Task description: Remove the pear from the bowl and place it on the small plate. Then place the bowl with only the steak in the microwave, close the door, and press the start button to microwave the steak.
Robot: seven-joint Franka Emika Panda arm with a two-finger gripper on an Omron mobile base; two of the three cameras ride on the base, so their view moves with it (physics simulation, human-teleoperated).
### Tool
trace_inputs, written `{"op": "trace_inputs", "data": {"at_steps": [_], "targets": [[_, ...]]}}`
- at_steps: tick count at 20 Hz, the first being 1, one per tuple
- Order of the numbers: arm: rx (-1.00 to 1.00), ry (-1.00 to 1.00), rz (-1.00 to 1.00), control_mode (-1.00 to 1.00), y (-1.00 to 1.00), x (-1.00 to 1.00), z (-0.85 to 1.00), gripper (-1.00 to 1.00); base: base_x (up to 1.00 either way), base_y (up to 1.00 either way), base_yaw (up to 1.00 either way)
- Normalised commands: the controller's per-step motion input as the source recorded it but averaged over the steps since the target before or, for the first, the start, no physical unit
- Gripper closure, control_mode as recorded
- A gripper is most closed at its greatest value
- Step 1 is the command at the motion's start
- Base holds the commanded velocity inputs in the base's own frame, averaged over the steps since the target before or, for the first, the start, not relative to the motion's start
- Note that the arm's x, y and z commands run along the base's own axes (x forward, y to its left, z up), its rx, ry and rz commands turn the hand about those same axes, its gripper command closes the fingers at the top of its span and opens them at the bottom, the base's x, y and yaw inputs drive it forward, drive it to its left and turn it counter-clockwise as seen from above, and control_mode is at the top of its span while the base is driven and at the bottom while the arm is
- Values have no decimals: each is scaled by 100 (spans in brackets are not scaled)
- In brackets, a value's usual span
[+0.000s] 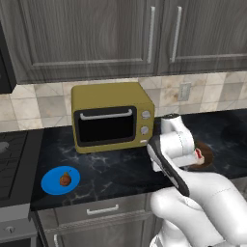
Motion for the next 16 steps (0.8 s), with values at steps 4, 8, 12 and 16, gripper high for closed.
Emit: {"op": "trace_inputs", "data": {"at_steps": [4,8,12,16], "targets": [[-11,8,-1,-100,-28,18,0,-100,0,0,0],[-10,1,0,-100,-26,45,0,-100,0,0,0],[-2,0,0,-100,-15,45,0,-100,0,0,0],[0,0,0,-100,-9,42,0,-100,0,0,0]]}}
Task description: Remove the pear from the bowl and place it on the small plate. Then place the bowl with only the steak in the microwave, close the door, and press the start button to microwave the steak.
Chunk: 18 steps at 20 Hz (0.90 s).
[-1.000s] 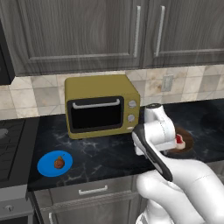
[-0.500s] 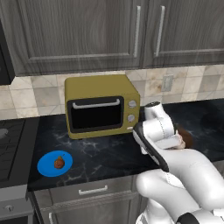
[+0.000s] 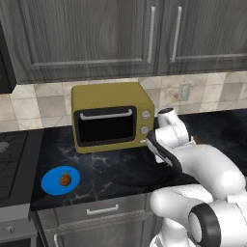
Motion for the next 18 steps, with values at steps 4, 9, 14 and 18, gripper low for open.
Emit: {"op": "trace_inputs", "data": {"at_steps": [4,9,14,18], "targets": [[0,0,0,-100,-17,42,-7,-100,0,0,0],[0,0,0,-100,-4,50,-31,-100,0,0,0],[-4,0,0,-100,0,33,-43,-100,0,0,0],[-9,0,0,-100,0,27,-36,-100,0,0,0]]}}
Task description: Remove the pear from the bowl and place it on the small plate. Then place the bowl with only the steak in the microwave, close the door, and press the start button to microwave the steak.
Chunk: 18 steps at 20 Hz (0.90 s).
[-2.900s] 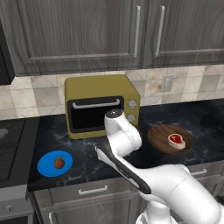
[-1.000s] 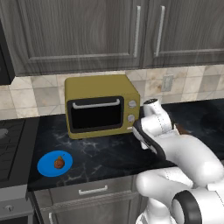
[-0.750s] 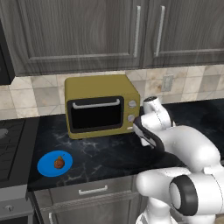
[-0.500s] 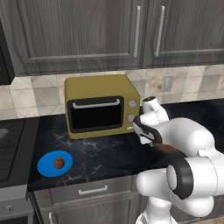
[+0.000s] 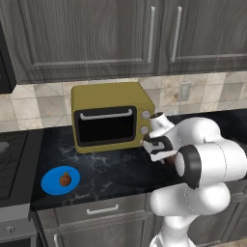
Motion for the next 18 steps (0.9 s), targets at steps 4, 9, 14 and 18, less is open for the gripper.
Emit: {"op": "trace_inputs", "data": {"at_steps": [4,9,14,18], "targets": [[-9,0,0,-100,0,18,-29,-100,0,0,0],[-5,0,0,-100,-7,15,-20,-100,0,0,0],[-1,0,0,-100,-27,9,-14,-100,0,0,0],[0,0,0,-100,-31,2,-11,100,0,0,0]]}}
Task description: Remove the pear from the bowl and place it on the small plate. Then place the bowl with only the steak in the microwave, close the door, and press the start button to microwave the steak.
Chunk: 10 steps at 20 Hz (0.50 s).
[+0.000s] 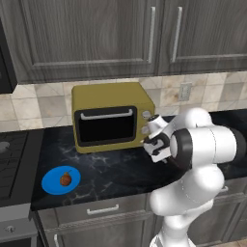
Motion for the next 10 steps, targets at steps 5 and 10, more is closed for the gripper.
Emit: {"op": "trace_inputs", "data": {"at_steps": [5,10], "targets": [[0,0,0,-100,-45,0,-11,100,0,0,0],[0,0,0,-100,-20,0,-1,100,0,0,0]]}}
